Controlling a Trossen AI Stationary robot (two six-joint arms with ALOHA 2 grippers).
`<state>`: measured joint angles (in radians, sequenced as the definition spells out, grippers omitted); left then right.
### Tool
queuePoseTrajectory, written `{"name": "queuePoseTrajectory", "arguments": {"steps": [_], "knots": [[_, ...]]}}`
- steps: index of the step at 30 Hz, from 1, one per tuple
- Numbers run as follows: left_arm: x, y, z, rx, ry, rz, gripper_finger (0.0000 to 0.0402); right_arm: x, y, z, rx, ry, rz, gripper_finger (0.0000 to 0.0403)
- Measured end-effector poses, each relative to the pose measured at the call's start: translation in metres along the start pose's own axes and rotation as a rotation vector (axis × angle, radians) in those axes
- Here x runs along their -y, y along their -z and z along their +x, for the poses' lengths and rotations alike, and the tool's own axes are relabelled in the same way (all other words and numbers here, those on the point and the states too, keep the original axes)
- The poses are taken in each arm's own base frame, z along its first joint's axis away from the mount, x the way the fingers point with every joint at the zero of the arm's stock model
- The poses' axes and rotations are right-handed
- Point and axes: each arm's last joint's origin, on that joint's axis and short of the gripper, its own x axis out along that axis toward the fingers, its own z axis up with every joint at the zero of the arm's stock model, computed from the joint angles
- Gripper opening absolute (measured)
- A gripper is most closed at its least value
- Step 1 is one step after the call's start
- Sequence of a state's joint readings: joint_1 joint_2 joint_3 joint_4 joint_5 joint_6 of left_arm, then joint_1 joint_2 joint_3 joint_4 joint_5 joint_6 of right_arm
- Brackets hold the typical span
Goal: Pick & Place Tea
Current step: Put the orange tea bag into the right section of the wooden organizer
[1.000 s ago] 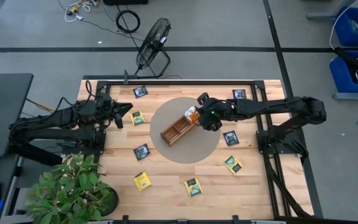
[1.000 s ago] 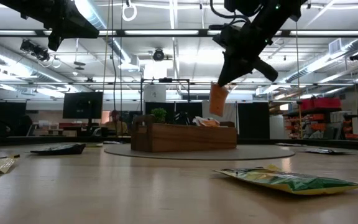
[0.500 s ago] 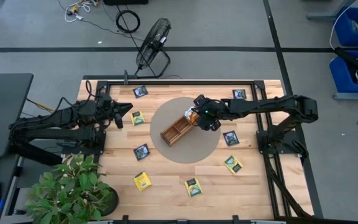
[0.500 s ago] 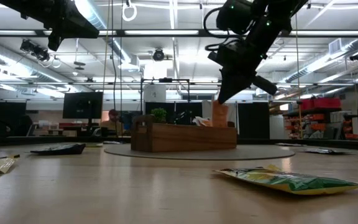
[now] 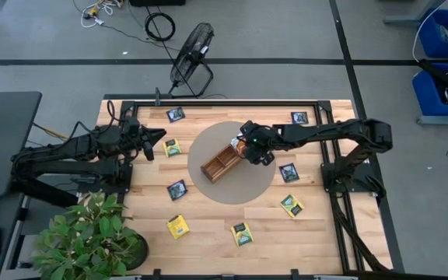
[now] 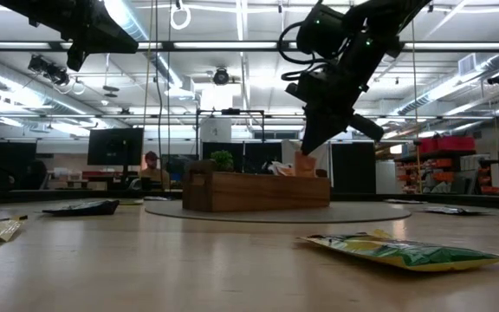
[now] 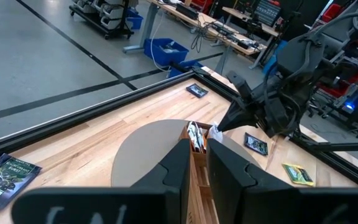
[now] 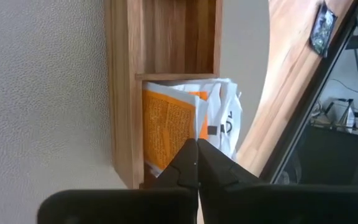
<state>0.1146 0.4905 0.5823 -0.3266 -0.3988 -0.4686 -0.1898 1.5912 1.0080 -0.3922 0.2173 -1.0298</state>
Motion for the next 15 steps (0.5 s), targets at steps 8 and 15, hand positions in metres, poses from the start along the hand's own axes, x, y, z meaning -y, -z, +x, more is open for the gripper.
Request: {"name": "queuePoseTrajectory", "arguments": {"steps": [8,15], "knots": [[0.0,0.0001,0.0,-0.001,0.0,0.0,0.0057,0.0024,0.0009,0.0005,-0.023,0.033,0.069,0.0018],[0.0,0.0001,0.0,-0.001,0.0,0.0,0.0057,0.0068,0.0014,-0.0054,-0.042,0.095,0.164,0.0035]]}}
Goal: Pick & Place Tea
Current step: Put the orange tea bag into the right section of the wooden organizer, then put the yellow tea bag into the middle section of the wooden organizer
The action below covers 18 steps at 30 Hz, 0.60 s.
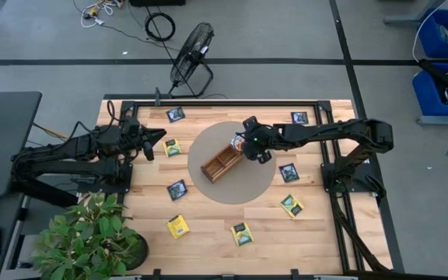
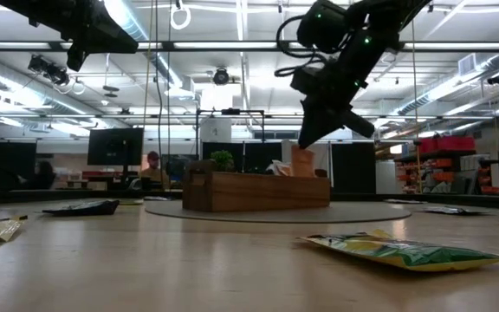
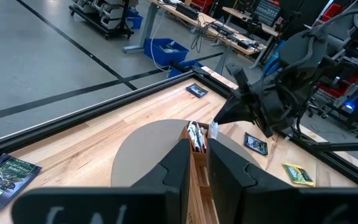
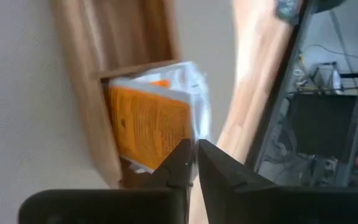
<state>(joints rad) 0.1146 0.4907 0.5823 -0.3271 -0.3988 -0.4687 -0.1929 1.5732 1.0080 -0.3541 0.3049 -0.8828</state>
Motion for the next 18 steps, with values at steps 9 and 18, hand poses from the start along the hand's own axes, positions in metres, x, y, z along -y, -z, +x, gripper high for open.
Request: {"name": "queuePoseTrajectory", "arguments": {"steps": [9,18], "knots": [[0.0,0.0,0.0,0.0,0.0,0.0,0.0057,0.014,0.002,-0.032,0.075,0.084,0.28,0.0094],[0.0,0.0,0.0,0.0,0.0,0.006,0.0057,0.019,0.007,-0.073,0.21,0.05,0.676,0.0153]]}}
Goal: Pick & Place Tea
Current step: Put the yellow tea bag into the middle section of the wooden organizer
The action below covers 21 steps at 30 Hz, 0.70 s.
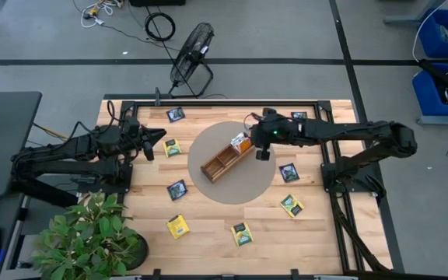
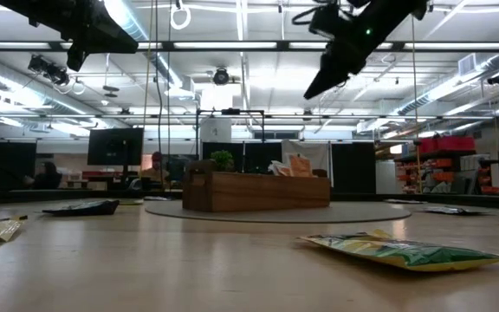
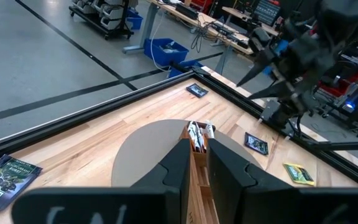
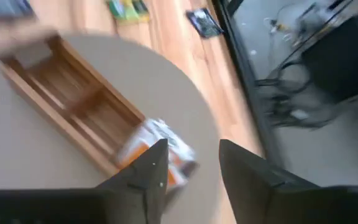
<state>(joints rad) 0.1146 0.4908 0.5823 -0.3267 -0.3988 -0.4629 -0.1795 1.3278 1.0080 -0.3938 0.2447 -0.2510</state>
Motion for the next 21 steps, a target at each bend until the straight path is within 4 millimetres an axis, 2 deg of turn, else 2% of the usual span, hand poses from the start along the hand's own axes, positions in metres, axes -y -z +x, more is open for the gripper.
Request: {"name": "queuePoseTrajectory", "arguments": {"steps": [7,12,15,21], "knots": [[0.0,0.0,0.0,-0.002,-0.001,0.004,0.0057,-0.001,0.0,-0.021,0.033,-0.206,0.297,0.0166],[0.0,0.0,0.0,-0.002,-0.001,0.005,0.0057,-0.007,0.009,-0.028,-0.077,-0.366,0.441,0.0166],[0.0,0.0,0.0,-0.003,-0.001,0.005,0.0057,-0.019,0.014,-0.035,-0.16,-0.484,0.454,0.0163],[-0.001,0.002,0.0,-0.016,-0.008,0.013,0.0057,-0.054,0.024,-0.05,-0.323,-0.628,0.316,0.0158]]}}
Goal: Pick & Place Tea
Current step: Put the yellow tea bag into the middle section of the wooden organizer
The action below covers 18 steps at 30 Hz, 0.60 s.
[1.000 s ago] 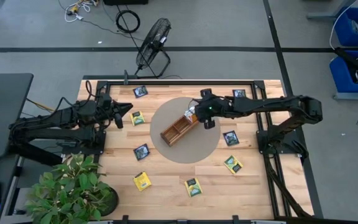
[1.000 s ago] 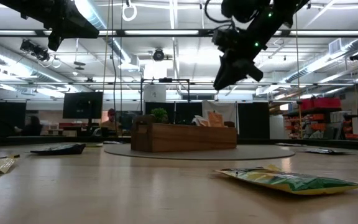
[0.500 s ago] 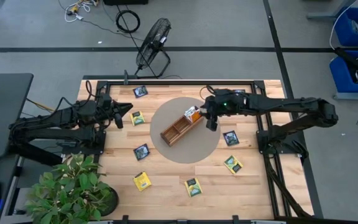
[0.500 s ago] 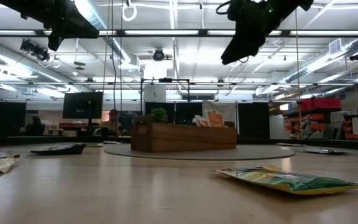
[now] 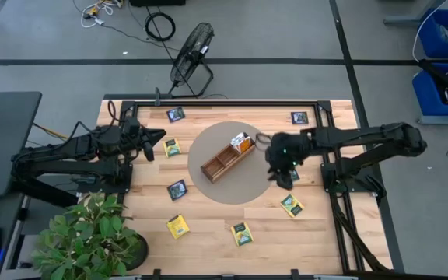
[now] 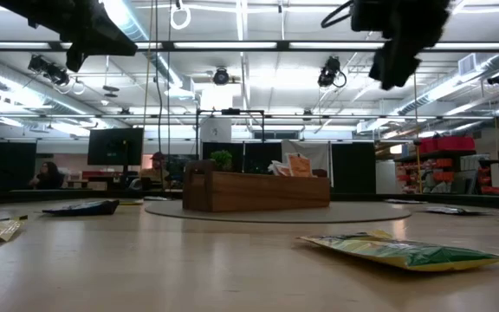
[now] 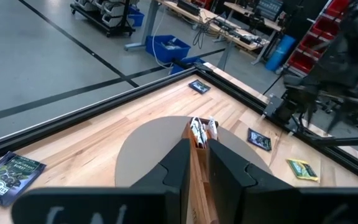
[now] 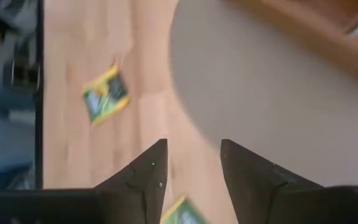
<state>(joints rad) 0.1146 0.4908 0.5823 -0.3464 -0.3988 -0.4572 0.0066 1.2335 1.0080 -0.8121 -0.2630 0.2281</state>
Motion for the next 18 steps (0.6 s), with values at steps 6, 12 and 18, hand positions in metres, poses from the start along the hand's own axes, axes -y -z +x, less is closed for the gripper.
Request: {"name": "queuePoseTrajectory", "arguments": {"steps": [6,12,18], "knots": [[-0.001,0.001,0.0,-0.01,-0.005,0.005,0.0057,-0.024,0.015,0.006,-0.108,-0.032,-0.069,0.0157],[-0.001,0.001,0.0,-0.01,-0.005,0.005,0.0057,-0.038,0.028,0.012,-0.172,-0.012,-0.014,0.0157],[-0.001,0.001,0.0,-0.01,-0.005,0.027,0.0057,-0.045,0.04,0.021,-0.219,0.032,0.018,0.0157]]}}
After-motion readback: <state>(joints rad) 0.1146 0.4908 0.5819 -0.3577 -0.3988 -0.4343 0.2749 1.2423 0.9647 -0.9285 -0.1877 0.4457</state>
